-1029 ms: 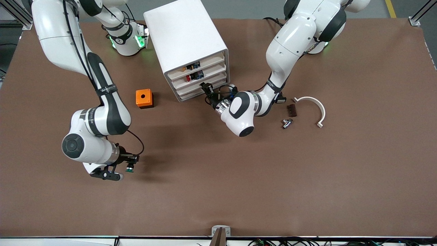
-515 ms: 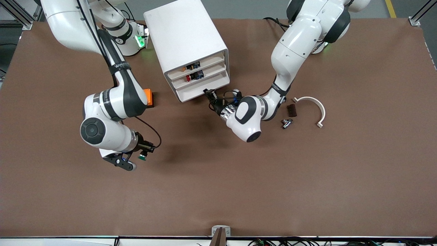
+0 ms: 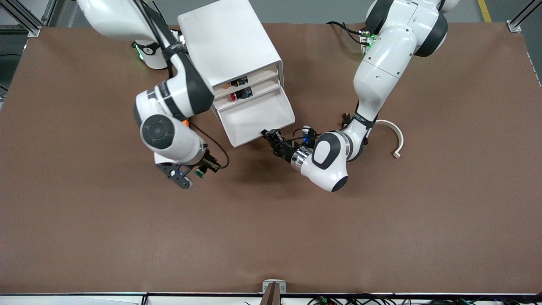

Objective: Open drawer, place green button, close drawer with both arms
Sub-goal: 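Pull the drawer open with the left gripper while the right gripper carries the button, then lower the button into the drawer with the right gripper while the left gripper releases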

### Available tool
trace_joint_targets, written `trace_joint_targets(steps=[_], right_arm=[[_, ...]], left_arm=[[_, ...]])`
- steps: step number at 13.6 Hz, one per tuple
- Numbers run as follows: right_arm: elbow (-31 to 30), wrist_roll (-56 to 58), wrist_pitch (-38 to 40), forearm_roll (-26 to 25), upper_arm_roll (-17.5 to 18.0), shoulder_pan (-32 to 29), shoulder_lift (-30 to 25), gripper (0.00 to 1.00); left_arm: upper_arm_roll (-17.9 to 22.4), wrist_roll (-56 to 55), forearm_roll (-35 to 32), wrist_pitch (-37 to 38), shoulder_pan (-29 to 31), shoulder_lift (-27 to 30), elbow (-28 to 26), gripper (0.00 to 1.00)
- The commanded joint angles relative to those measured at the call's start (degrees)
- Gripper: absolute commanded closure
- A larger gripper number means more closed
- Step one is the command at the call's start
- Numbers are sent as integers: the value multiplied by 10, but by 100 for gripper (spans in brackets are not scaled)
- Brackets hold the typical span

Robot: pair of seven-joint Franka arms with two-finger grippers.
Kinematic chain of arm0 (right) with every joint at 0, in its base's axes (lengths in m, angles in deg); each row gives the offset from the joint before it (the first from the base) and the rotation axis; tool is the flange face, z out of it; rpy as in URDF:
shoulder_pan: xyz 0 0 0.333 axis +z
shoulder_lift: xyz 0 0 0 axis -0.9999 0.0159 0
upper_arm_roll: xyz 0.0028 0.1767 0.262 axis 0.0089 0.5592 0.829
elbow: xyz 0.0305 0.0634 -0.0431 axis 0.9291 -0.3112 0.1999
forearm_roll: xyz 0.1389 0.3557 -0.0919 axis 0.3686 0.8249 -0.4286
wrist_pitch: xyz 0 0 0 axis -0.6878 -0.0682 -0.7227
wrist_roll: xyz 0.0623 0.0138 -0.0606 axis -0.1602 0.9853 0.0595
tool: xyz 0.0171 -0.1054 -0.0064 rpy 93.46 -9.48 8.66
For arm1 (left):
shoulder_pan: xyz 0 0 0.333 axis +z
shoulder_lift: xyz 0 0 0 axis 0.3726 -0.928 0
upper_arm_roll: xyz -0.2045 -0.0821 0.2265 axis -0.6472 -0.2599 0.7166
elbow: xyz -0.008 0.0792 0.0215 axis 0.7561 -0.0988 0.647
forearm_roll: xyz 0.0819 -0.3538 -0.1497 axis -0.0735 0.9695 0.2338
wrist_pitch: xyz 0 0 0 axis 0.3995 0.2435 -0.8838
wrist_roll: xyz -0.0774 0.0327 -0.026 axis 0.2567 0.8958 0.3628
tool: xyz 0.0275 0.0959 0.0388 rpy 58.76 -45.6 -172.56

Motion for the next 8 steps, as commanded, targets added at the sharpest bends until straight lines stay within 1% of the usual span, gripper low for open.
trace_joint_targets(steps=[1, 3, 4, 5, 7, 8], right_arm=[[-24, -99, -1, 6, -6, 41, -21, 98], [-29, -176, -3, 6, -6, 73, -21, 98], [-29, -204, -3, 6, -6, 90, -21, 98], [-36, -228, -6, 6, -6, 102, -22, 97], [-55, -264, -22, 6, -6, 122, -27, 97], [-72, -280, -38, 6, -7, 133, -32, 97]], left_arm=[[-4, 18, 12, -33, 4, -4, 25, 98], [-4, 35, 13, -47, 4, -5, 25, 95], [-4, 42, 13, -47, 4, -5, 24, 87], [-4, 43, 13, -46, 4, -4, 24, 70], [-4, 42, 13, -43, 5, -2, 23, 2], [-4, 42, 11, -41, 10, -1, 23, 0]])
